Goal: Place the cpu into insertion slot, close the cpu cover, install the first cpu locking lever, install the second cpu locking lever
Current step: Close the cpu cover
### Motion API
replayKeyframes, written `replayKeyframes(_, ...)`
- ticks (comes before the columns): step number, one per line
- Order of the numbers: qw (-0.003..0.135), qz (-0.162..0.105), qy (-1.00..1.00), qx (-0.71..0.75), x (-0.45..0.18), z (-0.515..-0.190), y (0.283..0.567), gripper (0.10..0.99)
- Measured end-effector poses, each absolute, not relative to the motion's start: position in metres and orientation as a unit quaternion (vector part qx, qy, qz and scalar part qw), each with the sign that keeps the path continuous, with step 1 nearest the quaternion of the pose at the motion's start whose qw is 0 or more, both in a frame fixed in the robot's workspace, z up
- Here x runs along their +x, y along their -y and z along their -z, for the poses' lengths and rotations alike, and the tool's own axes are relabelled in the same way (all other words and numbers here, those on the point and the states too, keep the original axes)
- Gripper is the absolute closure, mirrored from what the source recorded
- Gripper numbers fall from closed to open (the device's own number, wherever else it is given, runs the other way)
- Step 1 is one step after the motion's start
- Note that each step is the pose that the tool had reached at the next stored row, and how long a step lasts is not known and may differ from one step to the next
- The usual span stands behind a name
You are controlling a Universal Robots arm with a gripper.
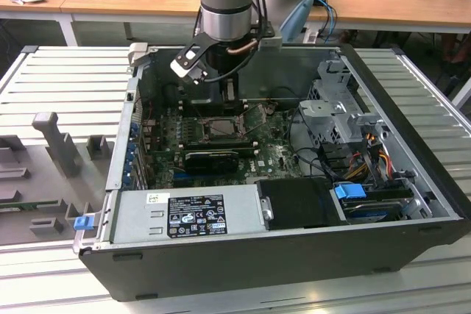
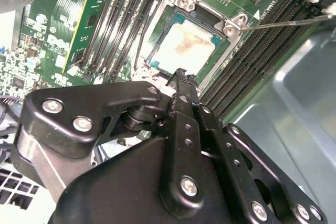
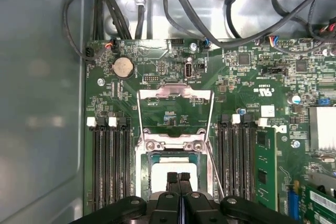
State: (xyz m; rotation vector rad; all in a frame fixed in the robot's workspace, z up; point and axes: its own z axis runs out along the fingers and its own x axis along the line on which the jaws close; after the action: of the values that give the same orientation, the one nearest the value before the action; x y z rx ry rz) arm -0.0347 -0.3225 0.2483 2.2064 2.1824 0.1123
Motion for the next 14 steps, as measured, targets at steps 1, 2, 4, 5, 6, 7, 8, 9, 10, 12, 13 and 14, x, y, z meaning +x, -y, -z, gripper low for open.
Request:
replayKeyframes(1,0.018,-0.036,-0.703,0.71,-0.0347,-0.251,0.3225,0.98)
replayKeyframes(2,0.018,-0.036,-0.703,0.71,-0.0347,-0.252,0.3225,0.98)
replayKeyframes(4,0.018,-0.036,-0.703,0.71,-0.0323,-0.2524,0.3225,0.98)
replayKeyframes(5,0.018,-0.036,-0.703,0.71,-0.0314,-0.2524,0.3225,0.98)
replayKeyframes(6,0.018,-0.036,-0.703,0.71,-0.0313,-0.2533,0.3225,0.98)
replayKeyframes(7,0.018,-0.036,-0.703,0.71,-0.0313,-0.2547,0.3224,0.98)
replayKeyframes(8,0.018,-0.036,-0.703,0.71,-0.0312,-0.2566,0.3224,0.98)
replayKeyframes(9,0.018,-0.036,-0.703,0.71,-0.0312,-0.2572,0.3224,0.98)
replayKeyframes(10,0.018,-0.036,-0.703,0.71,-0.0303,-0.2576,0.3224,0.98)
replayKeyframes(12,0.018,-0.036,-0.703,0.71,-0.0276,-0.258,0.3224,0.98)
replayKeyframes(13,0.018,-0.036,-0.703,0.71,-0.0268,-0.2581,0.3224,0.98)
replayKeyframes(14,0.018,-0.036,-0.703,0.71,-0.0258,-0.2581,0.3224,0.98)
